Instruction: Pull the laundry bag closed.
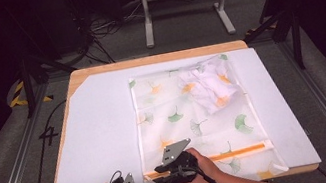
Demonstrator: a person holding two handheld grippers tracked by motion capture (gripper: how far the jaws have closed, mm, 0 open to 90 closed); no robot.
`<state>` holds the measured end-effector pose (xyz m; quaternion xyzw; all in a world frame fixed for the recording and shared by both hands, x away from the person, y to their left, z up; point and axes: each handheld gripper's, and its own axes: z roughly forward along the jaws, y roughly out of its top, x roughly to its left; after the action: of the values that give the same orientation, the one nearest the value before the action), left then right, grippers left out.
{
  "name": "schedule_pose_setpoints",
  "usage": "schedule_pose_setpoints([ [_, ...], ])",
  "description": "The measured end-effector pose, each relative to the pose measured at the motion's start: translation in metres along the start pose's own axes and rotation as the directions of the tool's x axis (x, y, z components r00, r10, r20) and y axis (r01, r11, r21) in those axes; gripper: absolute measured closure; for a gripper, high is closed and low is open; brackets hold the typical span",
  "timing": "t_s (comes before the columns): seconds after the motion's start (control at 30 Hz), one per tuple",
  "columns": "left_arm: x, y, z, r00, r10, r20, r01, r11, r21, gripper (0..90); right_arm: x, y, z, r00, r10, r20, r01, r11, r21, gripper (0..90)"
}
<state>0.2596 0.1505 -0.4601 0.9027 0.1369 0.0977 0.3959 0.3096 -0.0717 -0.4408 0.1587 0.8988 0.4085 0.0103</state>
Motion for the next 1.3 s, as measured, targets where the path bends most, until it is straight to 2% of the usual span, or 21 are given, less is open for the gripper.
schedule_pose_setpoints([
  [0.1, 0.0, -0.001, -0.002, 1.0, -0.005, 0.0, 0.005, 1.0, 0.002, 90.0, 0.001, 0.003, 0.004, 0.9998, 0.016, -0.012, -0.016, 1.0, 0.008, 66.1],
  [0.3, 0.001, -0.003, -0.004, 0.9999, -0.008, 0.013, 0.008, 1.0, 0.0, 90.0, 0.0, 0.008, 0.014, 0.9998, 0.019, 0.002, -0.019, 1.0, 0.019, 64.4],
  [0.4, 0.0, -0.003, -0.004, 0.9999, -0.007, 0.01, 0.006, 1.0, 0.006, 90.0, 0.0, 0.009, 0.018, 0.9992, 0.039, -0.012, -0.038, 0.999, 0.021, 62.5],
  [0.63, 0.0, -0.003, -0.003, 0.9998, -0.012, 0.012, 0.012, 0.9999, -0.001, 90.0, 0.004, 0.012, 0.024, 0.999, -0.013, 0.042, 0.011, 0.999, 0.045, 69.7],
  [0.7, 0.001, -0.004, -0.003, 0.9998, -0.016, 0.016, 0.016, 0.9999, -0.005, 90.0, 0.003, 0.012, 0.023, 0.9992, -0.013, 0.037, 0.012, 0.999, 0.043, 75.4],
  [0.8, 0.001, -0.004, -0.003, 0.9998, -0.012, 0.017, 0.013, 0.9999, -0.004, 90.0, -0.004, 0.01, 0.02, 0.9993, 0.037, 0.005, -0.037, 0.999, 0.035, 78.6],
  [0.97, 0.001, -0.003, -0.003, 0.9997, -0.011, 0.022, 0.011, 0.9999, -0.002, 90.0, -0.007, 0.009, 0.02, 0.9979, 0.063, -0.016, -0.062, 0.998, 0.019, 83.0],
  [1.0, 0.001, -0.004, -0.003, 0.9997, -0.012, 0.023, 0.012, 0.9999, -0.002, 90.0, -0.009, 0.009, 0.019, 0.9969, 0.073, -0.03, -0.072, 0.997, 0.008, 82.1],
  [1.07, 0.001, -0.003, -0.003, 0.9997, -0.01, 0.023, 0.01, 1.0, 0.0, 90.0, -0.011, 0.01, 0.018, 0.9962, 0.084, -0.025, -0.084, 0.996, -0.003, 79.4],
  [1.3, 0.001, -0.003, -0.003, 0.9996, -0.005, 0.029, 0.005, 1.0, 0.007, 90.0, -0.008, 0.013, 0.019, 0.9986, 0.041, -0.034, -0.041, 0.999, -0.007, 87.0],
])
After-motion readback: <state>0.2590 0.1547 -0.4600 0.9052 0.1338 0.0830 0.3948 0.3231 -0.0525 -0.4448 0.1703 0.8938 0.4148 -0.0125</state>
